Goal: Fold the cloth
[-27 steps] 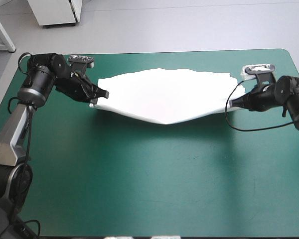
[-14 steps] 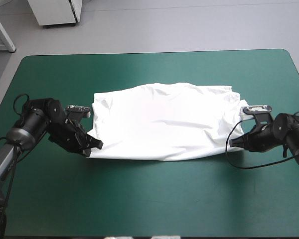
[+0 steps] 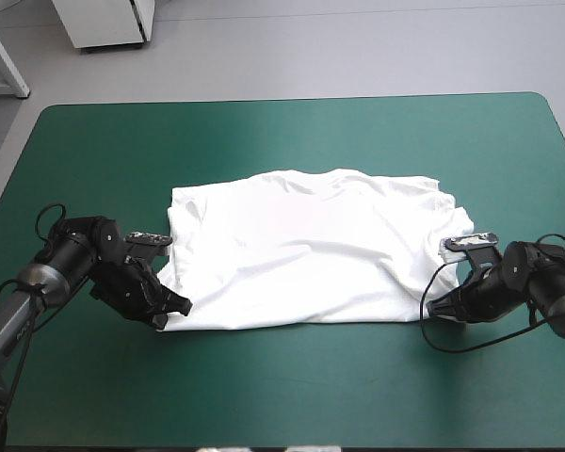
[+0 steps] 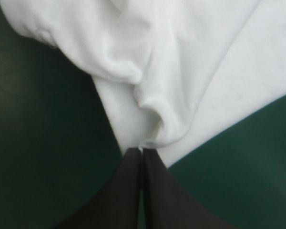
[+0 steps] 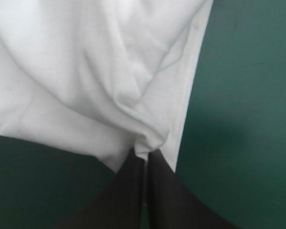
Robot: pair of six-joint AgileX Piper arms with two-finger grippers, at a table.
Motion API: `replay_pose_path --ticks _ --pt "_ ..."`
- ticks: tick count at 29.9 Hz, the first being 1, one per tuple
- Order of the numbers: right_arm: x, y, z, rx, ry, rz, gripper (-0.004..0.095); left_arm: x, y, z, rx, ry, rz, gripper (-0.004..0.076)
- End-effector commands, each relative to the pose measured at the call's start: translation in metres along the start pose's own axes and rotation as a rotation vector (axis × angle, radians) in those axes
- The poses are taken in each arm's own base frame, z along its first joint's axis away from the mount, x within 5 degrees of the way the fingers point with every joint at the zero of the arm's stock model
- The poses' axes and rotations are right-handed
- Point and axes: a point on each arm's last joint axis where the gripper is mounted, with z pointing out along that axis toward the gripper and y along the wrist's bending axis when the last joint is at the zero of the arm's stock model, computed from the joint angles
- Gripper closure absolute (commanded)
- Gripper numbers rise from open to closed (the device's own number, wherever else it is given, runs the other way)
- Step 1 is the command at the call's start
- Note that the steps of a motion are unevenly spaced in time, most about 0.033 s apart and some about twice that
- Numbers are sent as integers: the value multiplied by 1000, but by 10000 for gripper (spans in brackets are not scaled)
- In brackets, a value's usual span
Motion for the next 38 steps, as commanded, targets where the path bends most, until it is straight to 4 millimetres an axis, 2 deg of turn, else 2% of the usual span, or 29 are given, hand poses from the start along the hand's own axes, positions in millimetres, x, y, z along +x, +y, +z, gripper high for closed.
replay_pose_path --ticks 1,5,7,10,12,16,18,22,25,29,38 --pt "0 1 -16 29 -40 -23 911 7 -2 -12 -19 16 22 722" --pt "3 2 -26 36 -68 -31 809 11 -3 -16 -24 28 20 627" --pt "6 3 -33 39 -90 -29 712 14 -5 -22 -22 12 24 553" --pt "5 4 -48 62 -132 -21 555 21 -10 -37 -22 -49 35 467" --pt "2 3 -61 86 -181 -16 488 25 -15 -52 -15 -113 41 435" --pt "-12 -5 -86 198 -256 -4 475 27 -23 -88 -31 -305 68 433" --pt "-23 -10 -95 255 -281 3 475 21 -26 -109 -44 -421 70 433" --pt "-48 -16 -100 279 -300 4 475 9 -31 -142 -66 -614 87 426" --pt "-69 -18 -91 257 -284 15 476 5 -34 -161 -77 -718 97 426" --pt "-94 -22 -71 212 -245 38 475 4 -35 -171 -86 -760 106 426" --pt "-134 -33 -28 199 -164 45 474 7 -35 -168 -88 -725 108 425"
